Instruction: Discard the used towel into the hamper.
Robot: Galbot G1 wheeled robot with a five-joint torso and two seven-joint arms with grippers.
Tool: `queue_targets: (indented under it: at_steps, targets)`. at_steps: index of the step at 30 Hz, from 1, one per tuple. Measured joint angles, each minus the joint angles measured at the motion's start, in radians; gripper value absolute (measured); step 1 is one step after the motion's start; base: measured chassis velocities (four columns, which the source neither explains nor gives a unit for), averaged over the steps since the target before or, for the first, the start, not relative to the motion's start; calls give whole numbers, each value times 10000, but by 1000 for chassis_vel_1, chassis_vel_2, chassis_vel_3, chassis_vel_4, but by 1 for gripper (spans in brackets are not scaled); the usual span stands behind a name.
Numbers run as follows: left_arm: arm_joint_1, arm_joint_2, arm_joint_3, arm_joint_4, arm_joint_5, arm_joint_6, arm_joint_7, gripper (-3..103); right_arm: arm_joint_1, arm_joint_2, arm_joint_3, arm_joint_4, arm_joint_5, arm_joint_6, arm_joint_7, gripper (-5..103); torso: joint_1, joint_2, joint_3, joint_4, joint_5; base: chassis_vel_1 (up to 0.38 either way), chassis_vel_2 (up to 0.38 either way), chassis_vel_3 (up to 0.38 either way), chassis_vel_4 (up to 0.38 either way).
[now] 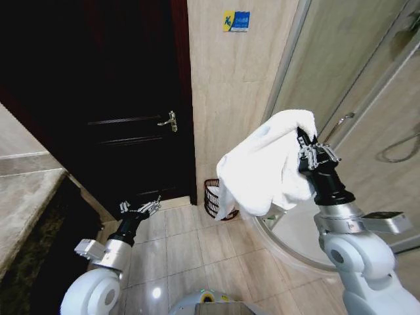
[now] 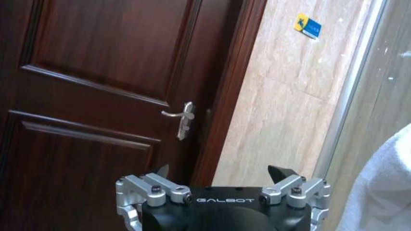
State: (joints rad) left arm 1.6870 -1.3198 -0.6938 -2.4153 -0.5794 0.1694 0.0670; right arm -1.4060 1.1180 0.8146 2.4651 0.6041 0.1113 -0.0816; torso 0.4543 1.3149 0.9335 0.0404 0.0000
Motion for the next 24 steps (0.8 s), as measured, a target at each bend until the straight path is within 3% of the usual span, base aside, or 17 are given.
queue_targets:
  at_steps: [5, 19, 24]
  targets:
    - [0, 0, 0, 0, 0, 0, 0, 100, -53, 40, -37, 45, -32, 22, -50, 6, 46, 97, 50, 0, 0, 0, 0, 0, 0]
    - [0, 0, 0, 0, 0, 0, 0, 100, -224, 90, -41, 86, -131, 176, -206, 6, 433, 920, 484, 0, 0, 0, 0, 0, 0]
    - [0, 0, 0, 0, 0, 0, 0, 100, -209, 84, -15, 74, -126, 244, -162, 6, 459, 977, 517, 0, 0, 0, 0, 0, 0]
